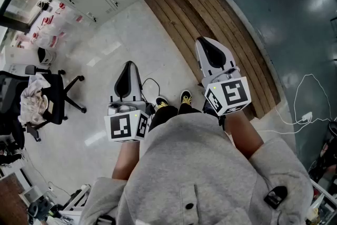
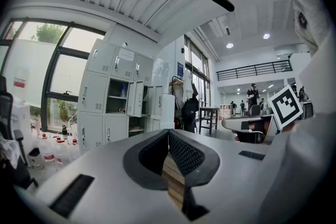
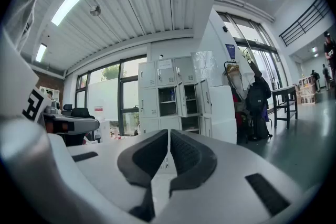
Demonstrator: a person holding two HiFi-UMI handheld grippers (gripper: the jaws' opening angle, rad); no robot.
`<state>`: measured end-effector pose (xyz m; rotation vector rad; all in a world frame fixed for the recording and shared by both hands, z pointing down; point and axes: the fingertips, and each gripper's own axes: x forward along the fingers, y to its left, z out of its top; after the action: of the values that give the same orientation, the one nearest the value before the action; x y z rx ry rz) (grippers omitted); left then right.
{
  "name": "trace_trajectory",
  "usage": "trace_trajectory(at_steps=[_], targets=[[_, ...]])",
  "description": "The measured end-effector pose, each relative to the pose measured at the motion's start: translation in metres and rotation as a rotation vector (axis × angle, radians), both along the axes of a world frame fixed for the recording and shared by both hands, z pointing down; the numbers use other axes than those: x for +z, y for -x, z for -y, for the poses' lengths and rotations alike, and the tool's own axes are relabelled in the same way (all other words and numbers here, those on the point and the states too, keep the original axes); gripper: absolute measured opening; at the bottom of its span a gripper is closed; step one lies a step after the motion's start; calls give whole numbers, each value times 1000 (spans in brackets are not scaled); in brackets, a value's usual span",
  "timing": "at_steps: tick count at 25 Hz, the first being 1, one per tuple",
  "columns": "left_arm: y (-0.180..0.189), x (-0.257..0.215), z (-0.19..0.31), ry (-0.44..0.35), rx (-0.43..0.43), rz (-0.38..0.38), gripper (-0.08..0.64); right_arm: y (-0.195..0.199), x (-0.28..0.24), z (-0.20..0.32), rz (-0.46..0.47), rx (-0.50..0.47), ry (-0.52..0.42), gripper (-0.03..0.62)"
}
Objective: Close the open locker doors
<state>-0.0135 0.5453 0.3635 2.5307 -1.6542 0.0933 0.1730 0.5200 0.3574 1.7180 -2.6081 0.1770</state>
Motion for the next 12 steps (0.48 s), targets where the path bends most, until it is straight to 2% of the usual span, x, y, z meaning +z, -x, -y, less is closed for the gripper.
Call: trace_trajectory(at_steps=[12], targets=[[22, -9, 40, -38, 8, 11, 11, 29, -7, 35, -6, -9, -30, 35]])
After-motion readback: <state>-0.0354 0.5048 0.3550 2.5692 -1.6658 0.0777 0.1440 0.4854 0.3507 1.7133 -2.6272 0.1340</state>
